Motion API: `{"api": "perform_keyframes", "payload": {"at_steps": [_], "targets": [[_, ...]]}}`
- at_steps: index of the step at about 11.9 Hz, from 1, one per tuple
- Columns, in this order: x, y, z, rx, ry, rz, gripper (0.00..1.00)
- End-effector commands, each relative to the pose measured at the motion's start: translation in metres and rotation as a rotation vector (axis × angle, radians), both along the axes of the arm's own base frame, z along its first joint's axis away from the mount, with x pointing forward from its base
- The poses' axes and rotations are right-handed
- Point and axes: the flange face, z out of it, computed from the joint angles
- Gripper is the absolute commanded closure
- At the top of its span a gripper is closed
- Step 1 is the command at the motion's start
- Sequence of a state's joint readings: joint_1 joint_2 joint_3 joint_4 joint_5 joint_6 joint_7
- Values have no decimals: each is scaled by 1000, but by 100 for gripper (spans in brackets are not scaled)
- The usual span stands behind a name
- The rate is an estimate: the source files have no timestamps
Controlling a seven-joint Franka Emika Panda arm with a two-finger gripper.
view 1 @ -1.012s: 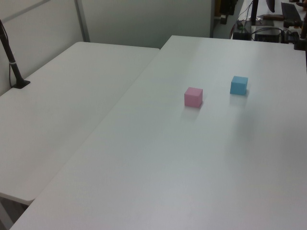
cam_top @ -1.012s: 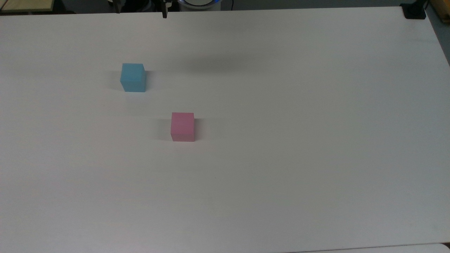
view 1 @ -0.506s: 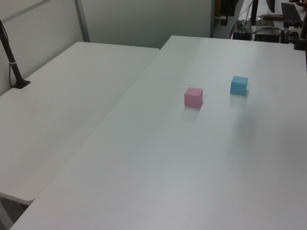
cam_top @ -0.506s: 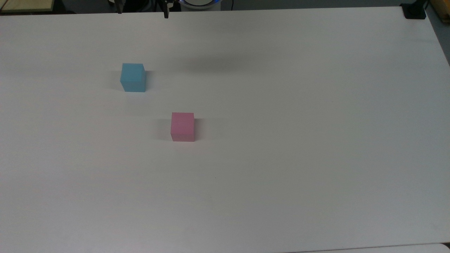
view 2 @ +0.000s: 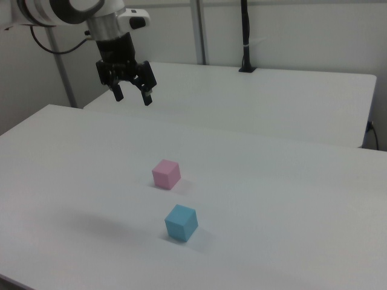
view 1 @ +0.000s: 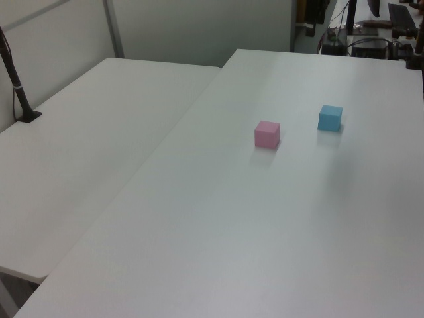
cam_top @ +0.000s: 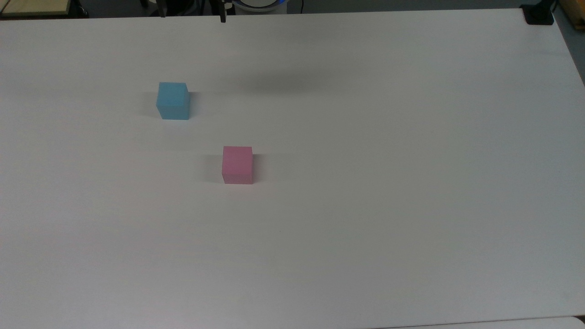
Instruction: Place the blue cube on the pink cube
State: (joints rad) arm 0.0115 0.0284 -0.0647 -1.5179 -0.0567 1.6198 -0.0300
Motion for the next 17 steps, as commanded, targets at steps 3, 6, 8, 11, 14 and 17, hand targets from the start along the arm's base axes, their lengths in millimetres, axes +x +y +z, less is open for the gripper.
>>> {"api": "perform_keyframes", "payload": {"at_steps": [3, 6, 8, 11, 14, 17], "targets": [[-14, 4, -5, -17, 36, 12, 0], [-34, -4, -7, -14, 86, 10, 0], [-63, -27, -35, 0, 153, 134, 0], [-75, -74, -74, 24, 119, 129, 0], [-73, -91, -135, 6, 18, 105, 0], [-72, -95, -185, -12, -35, 99, 0]]}}
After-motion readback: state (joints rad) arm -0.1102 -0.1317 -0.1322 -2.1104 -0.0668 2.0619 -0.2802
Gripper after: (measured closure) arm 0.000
